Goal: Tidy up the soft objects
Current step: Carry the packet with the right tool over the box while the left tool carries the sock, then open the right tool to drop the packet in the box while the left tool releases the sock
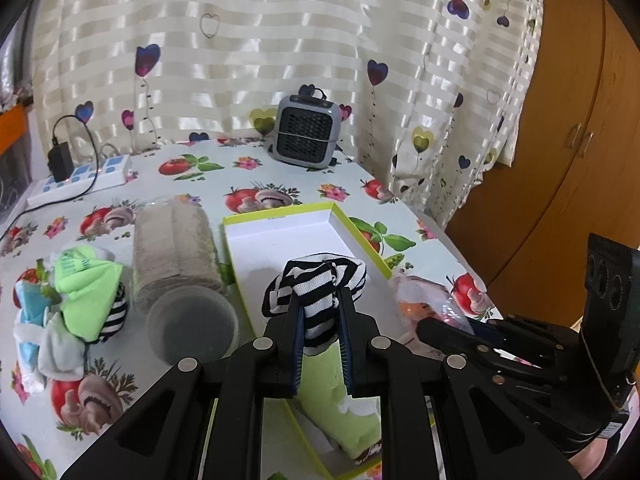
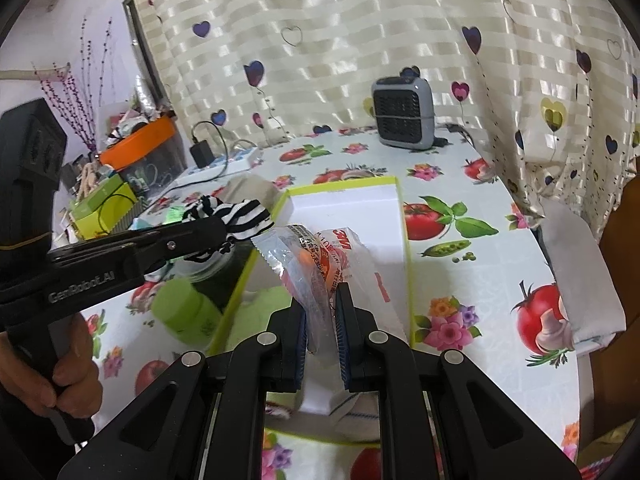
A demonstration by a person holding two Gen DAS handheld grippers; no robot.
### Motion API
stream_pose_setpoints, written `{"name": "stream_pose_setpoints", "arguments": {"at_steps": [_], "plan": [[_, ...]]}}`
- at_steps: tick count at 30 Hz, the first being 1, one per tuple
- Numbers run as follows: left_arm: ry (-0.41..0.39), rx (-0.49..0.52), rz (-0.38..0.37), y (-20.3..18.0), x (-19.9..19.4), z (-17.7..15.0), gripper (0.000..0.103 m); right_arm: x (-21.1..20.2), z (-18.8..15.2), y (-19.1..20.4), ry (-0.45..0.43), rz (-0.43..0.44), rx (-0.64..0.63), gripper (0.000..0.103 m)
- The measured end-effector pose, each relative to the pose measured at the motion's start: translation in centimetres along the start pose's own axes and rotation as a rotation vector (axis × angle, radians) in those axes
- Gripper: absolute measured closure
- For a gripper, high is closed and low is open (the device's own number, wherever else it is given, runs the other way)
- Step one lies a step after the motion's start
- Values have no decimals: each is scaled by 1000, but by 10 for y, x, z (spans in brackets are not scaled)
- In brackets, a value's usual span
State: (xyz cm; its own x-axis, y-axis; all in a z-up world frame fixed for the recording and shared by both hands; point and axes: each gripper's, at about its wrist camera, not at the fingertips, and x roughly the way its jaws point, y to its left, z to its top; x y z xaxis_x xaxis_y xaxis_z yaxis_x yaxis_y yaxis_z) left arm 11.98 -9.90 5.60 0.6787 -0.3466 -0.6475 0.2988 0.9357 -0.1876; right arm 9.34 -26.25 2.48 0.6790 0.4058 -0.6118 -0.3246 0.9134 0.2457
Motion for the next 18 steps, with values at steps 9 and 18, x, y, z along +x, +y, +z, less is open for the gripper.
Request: {"name": "stream_pose_setpoints", "arguments": {"at_steps": [9,18], "plan": [[46,42,-16,-16,33,10,89,25,5,-12,39,-6,19,89],[127,21,-9,-15,61,5,74,27,4,-7,61,-44,-29,59]]}}
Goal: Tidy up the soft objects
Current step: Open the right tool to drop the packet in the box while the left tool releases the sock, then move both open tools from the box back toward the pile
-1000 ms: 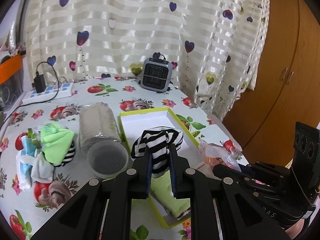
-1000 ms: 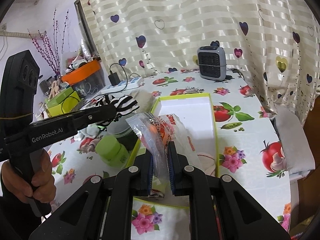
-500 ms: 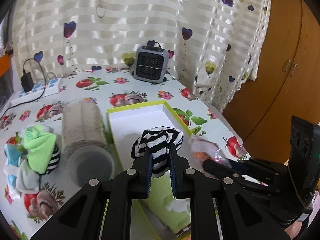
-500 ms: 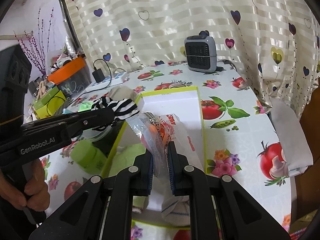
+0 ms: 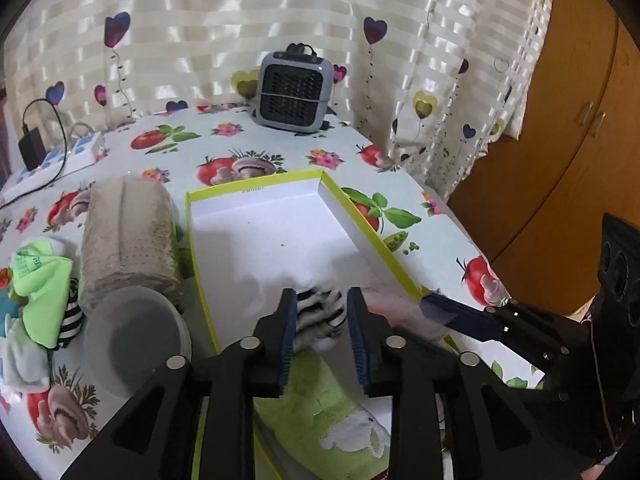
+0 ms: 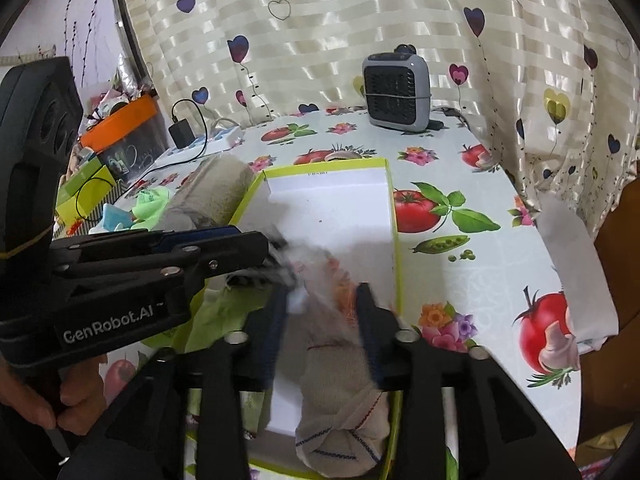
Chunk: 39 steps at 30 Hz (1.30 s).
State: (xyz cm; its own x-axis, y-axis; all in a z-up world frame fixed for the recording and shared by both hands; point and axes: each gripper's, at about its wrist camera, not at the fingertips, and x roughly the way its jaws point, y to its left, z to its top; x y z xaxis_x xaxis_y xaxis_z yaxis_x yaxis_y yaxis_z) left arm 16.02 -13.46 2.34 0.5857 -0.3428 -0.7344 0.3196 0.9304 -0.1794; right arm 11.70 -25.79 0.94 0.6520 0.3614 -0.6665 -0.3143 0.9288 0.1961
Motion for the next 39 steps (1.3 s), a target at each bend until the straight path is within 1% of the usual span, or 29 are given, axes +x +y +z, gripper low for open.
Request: {"name": "stream_pose_setpoints", "arguments": {"at_steps": [6,13,14,16,18,27,32,39], "plan": [[-26,-10,5,0,-10,1,72,-15,1,4,-35,10,-7,59],[-46,-35,11,4,-21,-2,71,-25,-4,8,-34,21,-5,59],[-46,-41,18,4,-23,-2,71,-25,-4,8,-35,22,-5,59],[-22,-48,32,6,-24,-2,71,-28,-6,11,-37,25,-6,59],[-8,-55,21,8,-25,-2,71,-30,-7,13,-38,27,-9,59],[-17,-32,67,8,-37,-13,71,-39,-13,21,-43,33,-20,59],[-15,-44,89,12,-40,-18,71,-40,-14,21,-43,33,-19,59],[-22,-56,98,17,-46,-22,71,-44,-18,25,-46,38,-26,59]]}}
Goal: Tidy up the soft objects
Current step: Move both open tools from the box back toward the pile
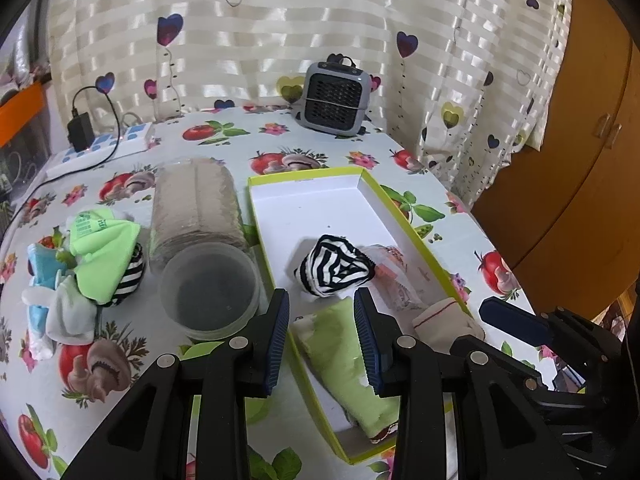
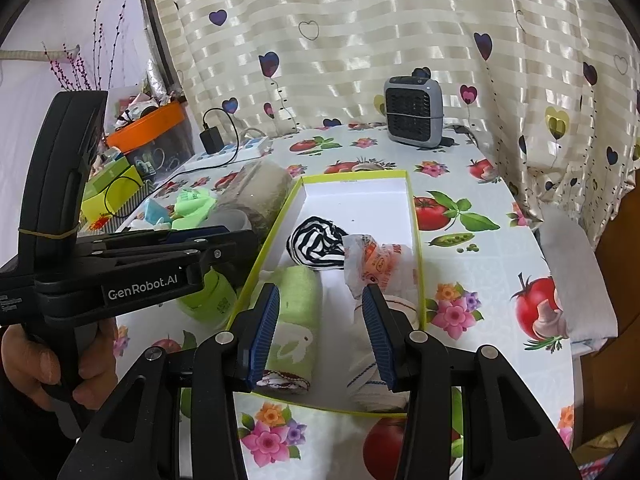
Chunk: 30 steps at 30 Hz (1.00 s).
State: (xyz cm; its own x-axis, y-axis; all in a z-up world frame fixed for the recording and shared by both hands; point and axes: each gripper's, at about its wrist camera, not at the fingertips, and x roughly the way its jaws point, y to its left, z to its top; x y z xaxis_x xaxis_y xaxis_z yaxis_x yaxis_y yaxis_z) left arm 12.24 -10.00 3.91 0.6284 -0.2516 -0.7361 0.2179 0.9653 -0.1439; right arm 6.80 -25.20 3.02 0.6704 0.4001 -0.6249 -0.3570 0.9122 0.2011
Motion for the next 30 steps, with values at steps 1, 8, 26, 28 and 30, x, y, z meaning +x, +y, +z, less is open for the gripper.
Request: {"name": "stream_pose_setpoints", "arguments": {"at_steps": [1,8,26,28,30], "plan": [[-1,-1,2,1,-1,-1,71,0,-1,1,0,1,-1,59],[-15,-15,0,5,-4,-3,71,-1,1,4,3,0,-8,59],[-144,-11,-44,6,-34,-12,71,-3,0,11,0,8,-21,59],[-136,-17,-34,8,-35,-13,71,-4,0,12,-1,7,-22,59],[-124,-20,-16,10,-33,-13,71,-4,0,12,-2,8,-23,59]]}}
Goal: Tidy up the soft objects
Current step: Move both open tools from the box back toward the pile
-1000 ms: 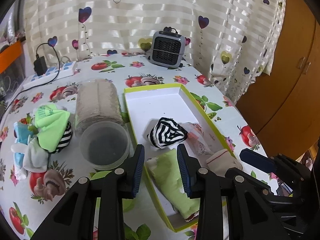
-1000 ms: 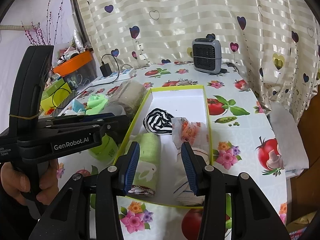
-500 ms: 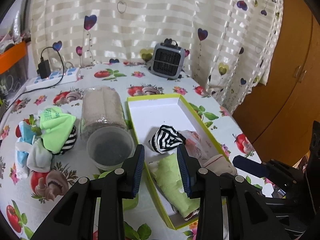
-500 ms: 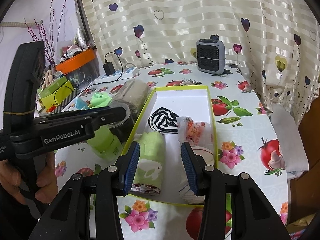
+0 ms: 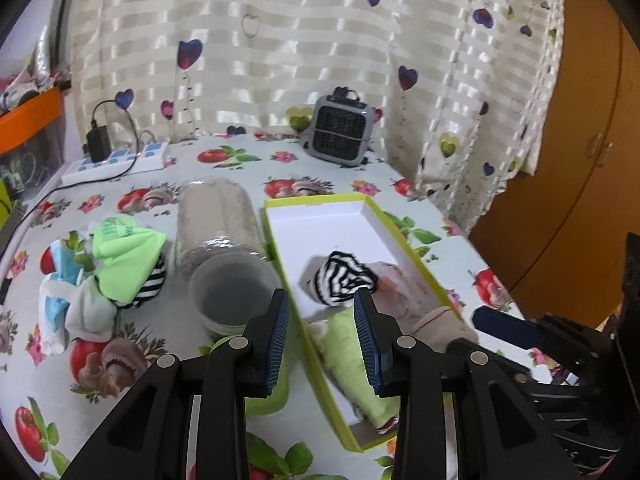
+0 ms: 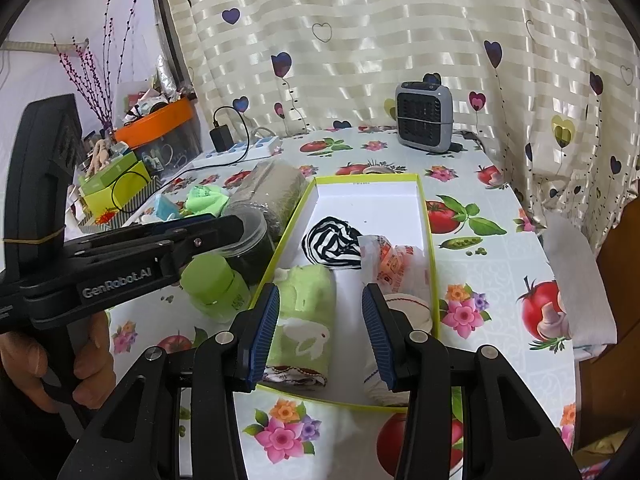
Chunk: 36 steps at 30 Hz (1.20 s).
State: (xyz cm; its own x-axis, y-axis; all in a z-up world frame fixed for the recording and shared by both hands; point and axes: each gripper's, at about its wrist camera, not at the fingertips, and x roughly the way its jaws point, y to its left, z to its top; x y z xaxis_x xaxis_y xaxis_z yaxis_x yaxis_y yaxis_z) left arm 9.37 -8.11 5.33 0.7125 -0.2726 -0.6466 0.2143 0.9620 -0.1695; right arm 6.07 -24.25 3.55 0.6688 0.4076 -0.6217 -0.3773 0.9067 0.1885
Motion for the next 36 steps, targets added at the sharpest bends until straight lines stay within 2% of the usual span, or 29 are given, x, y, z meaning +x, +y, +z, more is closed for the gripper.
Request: {"name": "stream_pose_setpoints", "arguments": {"at_steps": [6,21,36], "plan": [[13,-41,96,11,2,0,71,-3,0,4,-5,4,-8,59],[-42,-80,111,29,-34,-14,71,-10,5,22,-53,43,-35,59],[-2,-181,199,95,-49,-52,69,6,11,77,-28,155,-135,58]]}}
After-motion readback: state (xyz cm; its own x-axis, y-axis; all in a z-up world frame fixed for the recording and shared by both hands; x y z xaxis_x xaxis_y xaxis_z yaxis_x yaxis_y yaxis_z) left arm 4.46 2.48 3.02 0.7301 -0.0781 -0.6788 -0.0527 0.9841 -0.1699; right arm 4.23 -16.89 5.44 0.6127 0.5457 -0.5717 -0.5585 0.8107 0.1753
